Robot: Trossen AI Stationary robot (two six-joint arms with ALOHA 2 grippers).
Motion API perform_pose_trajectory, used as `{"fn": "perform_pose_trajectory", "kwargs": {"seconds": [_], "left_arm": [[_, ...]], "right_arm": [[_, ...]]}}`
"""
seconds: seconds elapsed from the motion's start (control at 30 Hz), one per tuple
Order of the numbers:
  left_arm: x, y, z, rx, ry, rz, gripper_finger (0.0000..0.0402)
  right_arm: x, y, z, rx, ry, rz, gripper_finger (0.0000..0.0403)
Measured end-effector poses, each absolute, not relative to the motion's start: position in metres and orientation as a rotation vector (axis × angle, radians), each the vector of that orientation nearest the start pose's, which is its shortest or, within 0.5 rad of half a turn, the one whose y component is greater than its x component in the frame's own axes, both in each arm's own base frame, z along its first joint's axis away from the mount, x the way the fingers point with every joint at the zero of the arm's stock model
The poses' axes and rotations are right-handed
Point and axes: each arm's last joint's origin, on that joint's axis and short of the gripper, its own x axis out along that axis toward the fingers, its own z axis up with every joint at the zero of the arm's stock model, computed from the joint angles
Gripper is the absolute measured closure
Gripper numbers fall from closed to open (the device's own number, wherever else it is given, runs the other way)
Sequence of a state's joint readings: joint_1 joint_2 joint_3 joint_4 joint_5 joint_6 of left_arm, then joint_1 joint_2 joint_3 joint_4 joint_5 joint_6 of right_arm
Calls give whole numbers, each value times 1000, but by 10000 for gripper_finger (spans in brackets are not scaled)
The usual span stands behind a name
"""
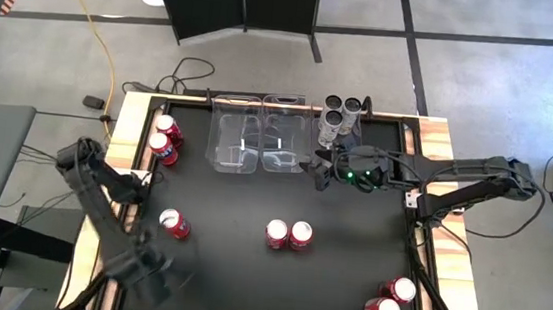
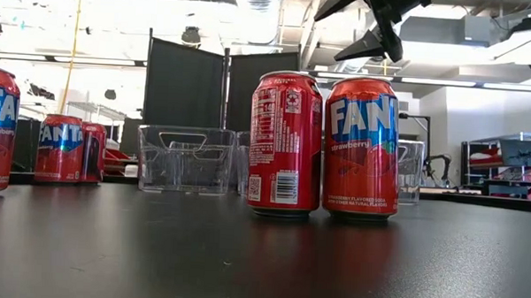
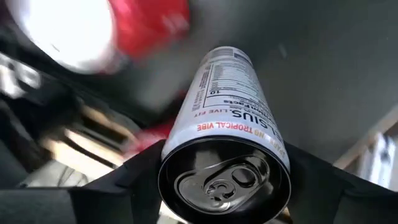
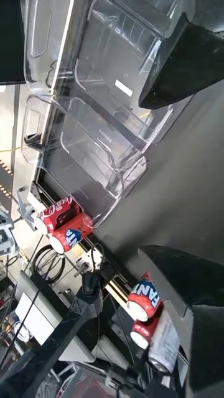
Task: Sort soda cans
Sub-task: Put the white-yellow soda can into the right transparent bin
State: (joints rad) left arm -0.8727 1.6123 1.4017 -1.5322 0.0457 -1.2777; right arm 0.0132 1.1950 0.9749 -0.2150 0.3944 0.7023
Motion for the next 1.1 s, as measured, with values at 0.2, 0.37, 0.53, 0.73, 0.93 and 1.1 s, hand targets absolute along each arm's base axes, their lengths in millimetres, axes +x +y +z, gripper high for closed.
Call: {"fn": "perform_pose_trajectory", "kwargs": {"seconds": [0.2, 0.37, 0.53, 0.73, 0.93, 1.1], "left_arm": [[207, -165, 283, -228, 1657, 392, 149], [233, -135, 283, -236, 1631, 320, 148], [257, -102, 283, -264, 1558, 320, 148], [279, -57, 283, -263, 1449, 371, 147], [298, -23, 284, -314, 1337, 377, 147], [306, -1, 284, -365, 1279, 433, 147]], "right_arm": [[261, -8, 314, 549, 295, -503, 10], [261, -8, 314, 515, 305, -498, 10], [261, -9, 314, 481, 312, -495, 10], [261, -10, 313, 454, 337, -442, 10], [262, -9, 313, 441, 350, -413, 10], [262, -9, 313, 441, 352, -411, 10]]}}
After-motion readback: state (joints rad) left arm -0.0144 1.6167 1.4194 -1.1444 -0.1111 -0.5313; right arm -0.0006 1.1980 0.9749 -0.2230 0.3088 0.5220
